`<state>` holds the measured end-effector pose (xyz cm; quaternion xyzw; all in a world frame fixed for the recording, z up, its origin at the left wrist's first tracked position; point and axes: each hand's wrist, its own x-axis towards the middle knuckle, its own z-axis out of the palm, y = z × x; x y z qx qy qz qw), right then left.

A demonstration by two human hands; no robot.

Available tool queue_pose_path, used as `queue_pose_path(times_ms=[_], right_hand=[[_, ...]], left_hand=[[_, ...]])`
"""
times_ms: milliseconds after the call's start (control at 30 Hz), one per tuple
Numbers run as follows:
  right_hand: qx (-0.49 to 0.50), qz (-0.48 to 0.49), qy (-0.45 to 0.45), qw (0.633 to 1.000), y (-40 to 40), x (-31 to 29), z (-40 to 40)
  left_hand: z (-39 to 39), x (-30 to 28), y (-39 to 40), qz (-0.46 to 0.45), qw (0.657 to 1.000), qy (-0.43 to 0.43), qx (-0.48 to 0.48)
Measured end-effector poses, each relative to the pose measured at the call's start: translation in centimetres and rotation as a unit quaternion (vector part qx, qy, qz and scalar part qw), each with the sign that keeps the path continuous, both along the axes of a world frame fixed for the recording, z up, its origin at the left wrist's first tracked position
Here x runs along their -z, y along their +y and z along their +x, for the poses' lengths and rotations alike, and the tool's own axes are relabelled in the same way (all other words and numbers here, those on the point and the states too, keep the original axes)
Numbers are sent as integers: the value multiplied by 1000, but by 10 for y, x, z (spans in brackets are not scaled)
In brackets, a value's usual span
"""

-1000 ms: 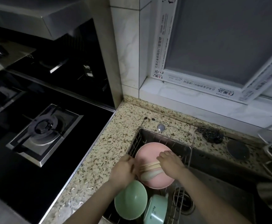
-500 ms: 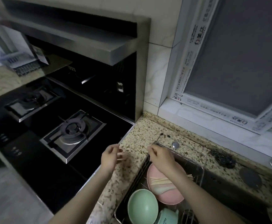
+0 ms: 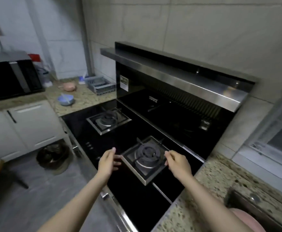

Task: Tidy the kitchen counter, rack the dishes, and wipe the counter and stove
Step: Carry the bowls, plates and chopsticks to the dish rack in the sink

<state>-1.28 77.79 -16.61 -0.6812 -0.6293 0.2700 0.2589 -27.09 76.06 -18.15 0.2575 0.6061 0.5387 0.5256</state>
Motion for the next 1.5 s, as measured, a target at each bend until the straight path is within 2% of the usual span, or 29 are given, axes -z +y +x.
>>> queue_pose_path(times_ms=[100, 200, 400, 667, 833, 1033, 1233, 1500], right_hand=[[-9, 11, 54, 998, 16, -9, -77], [-33, 3, 59, 998, 29, -8, -143], [-81, -4, 44, 996, 71, -7, -246], [-140, -22, 42, 989, 174, 14, -380], [-193, -71, 39, 978, 247, 39, -471], [-219, -60, 17, 974, 347, 27, -562], [-216, -42, -27, 975, 414, 26, -606], [-201, -39, -55, 977, 487, 48, -661]], left_hand=[[-85, -17, 9, -4, 981, -179, -68], [-154, -22, 16, 8, 973, -204, -110], [-271, -20, 36, 21, 933, -293, -208], [-399, 2, 86, 2, 937, -276, -214], [-477, 7, 138, -1, 923, -296, -245], [-567, -13, 213, -5, 944, -225, -240], [-609, -5, 281, -23, 954, -208, -214], [-650, 34, 380, -84, 964, -198, -160]])
